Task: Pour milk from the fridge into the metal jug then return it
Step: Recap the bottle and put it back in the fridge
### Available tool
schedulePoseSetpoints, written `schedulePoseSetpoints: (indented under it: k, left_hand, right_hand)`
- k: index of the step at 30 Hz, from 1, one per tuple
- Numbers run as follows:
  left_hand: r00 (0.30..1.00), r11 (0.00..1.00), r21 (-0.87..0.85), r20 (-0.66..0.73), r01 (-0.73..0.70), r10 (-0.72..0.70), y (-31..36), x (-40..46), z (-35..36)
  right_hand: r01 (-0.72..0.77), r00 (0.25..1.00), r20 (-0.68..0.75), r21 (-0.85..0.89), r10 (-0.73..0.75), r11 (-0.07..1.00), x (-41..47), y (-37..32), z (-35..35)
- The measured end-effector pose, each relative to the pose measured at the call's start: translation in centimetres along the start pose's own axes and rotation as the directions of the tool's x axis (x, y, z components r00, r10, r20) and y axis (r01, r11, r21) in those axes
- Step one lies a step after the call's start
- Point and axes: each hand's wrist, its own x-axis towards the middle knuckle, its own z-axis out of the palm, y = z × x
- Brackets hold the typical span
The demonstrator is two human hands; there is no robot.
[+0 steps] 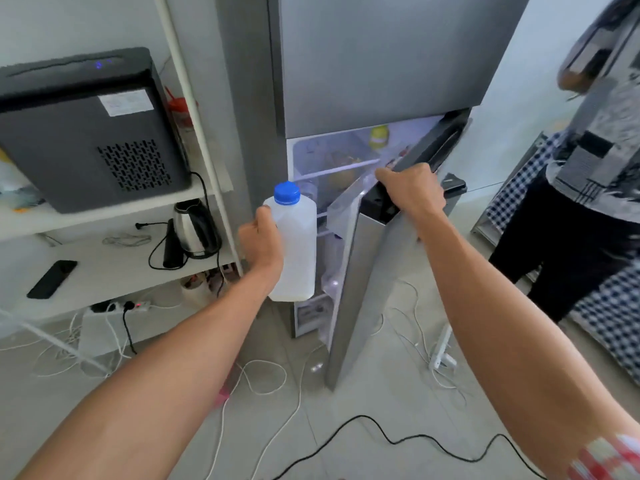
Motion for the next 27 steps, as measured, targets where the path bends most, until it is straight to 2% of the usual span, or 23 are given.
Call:
schedulePoseSetpoints:
  k: [6,9,13,19,23,26,27]
  left_hand:
    - [0.994,0.988,-0.117,0.065,0.098,-0.091,-2.2,-2.4,3.2]
    - [0.967,0.96,-0.156,0.147,0.232,-0.21,-3.4,-3.7,5.1]
    - [0.893,0.88,-0.184,0.207,0.437,-0.4,-5.7,-4.9,8.0]
    - [0.849,0.782,-0.331,0.17,0.528,-0.501,-7.7,-7.9,12.6]
    - [0.784,0.717,-0.318,0.239,0.621,-0.573,-10.8,-9.1,15.0]
    - [0.822,0.788,-0.235,0.193,0.568,-0.535,-12.8,-9.2,17.2]
    - [0.811,0.774,-0.245,0.214,0.584,-0.545,-13.5,-9.1,17.8]
  right_hand:
    - [-0.03,0.999,-0.031,-0.147,0.026,0.989,-1.2,6.0,-5.9]
    - [-0.039,0.998,-0.057,-0.256,0.025,0.966,-2.3,8.1,-8.2]
    - [-0.071,0.997,-0.06,-0.35,0.053,0.934,-3.5,10.2,-9.4]
    - [-0.035,0.979,-0.202,-0.361,-0.041,0.932,-3.8,13.0,-10.0]
    - [-0.002,0.96,-0.259,-0.389,-0.108,0.921,-3.2,14.1,-10.0]
    - [0.014,0.948,-0.28,-0.433,-0.15,0.901,-2.7,14.6,-10.0]
    - [0.019,0.944,-0.285,-0.449,-0.164,0.893,-2.6,14.7,-9.9]
